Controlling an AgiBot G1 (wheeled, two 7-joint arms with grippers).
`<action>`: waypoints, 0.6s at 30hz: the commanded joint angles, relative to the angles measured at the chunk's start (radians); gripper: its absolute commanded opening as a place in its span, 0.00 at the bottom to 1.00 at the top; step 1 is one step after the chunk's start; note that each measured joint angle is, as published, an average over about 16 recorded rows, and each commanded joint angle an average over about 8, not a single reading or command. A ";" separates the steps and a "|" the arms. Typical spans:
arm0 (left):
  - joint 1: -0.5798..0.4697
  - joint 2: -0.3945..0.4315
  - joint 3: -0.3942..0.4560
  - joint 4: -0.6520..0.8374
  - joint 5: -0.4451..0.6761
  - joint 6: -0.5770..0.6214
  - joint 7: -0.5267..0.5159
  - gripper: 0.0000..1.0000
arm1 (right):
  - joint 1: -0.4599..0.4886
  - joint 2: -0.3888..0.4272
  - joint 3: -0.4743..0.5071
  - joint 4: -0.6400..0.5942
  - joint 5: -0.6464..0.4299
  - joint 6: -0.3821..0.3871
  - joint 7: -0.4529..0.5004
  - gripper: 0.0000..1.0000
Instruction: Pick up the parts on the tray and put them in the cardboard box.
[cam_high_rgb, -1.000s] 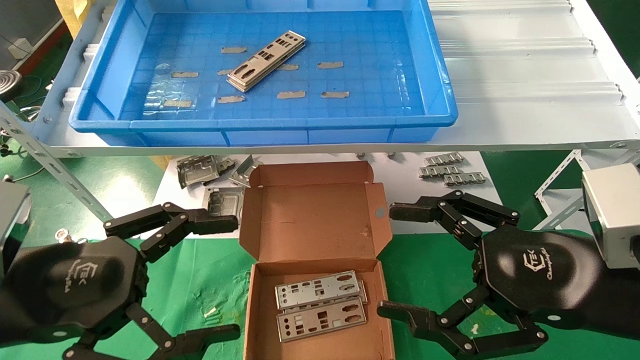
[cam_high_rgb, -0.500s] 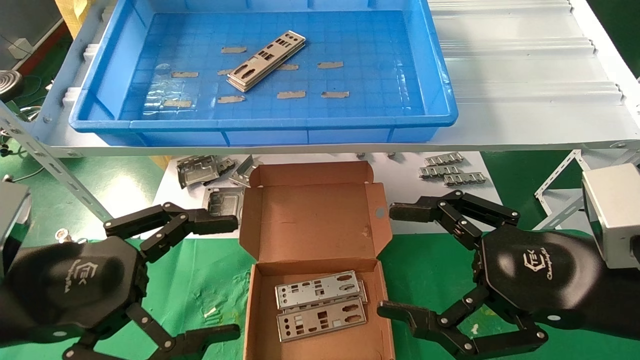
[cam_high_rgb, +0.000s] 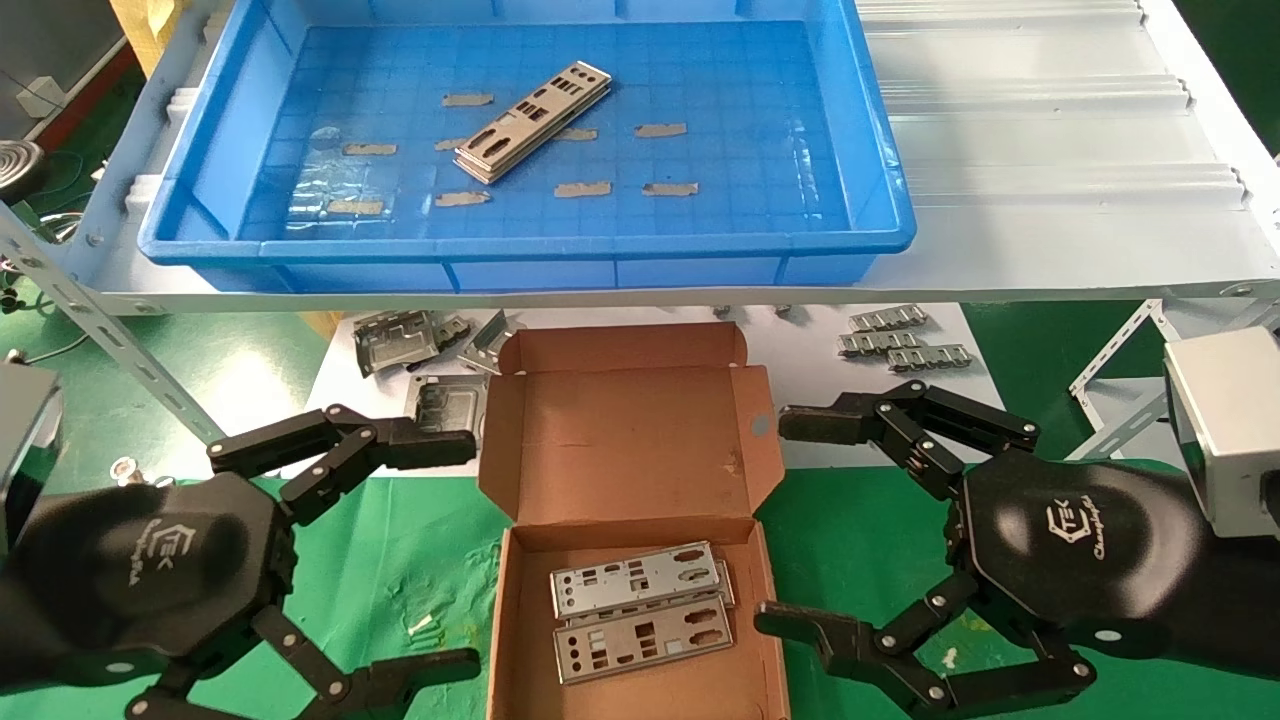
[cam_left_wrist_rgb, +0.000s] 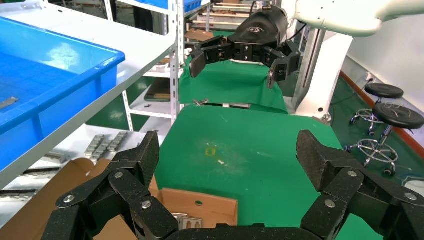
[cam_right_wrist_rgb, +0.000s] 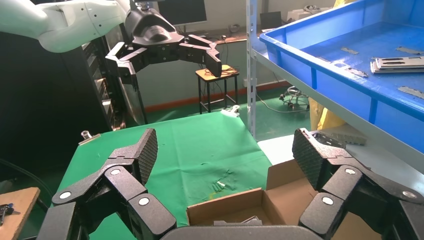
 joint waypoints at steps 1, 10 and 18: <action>0.000 0.000 0.000 0.000 0.000 0.000 0.000 1.00 | 0.000 0.000 0.000 0.000 0.000 0.000 0.000 1.00; 0.000 0.000 0.000 0.000 0.000 0.000 0.000 1.00 | 0.000 0.000 0.000 0.000 0.000 0.000 0.000 1.00; 0.000 0.000 0.000 0.000 0.000 0.000 0.000 1.00 | 0.000 0.000 0.000 0.000 0.000 0.000 0.000 1.00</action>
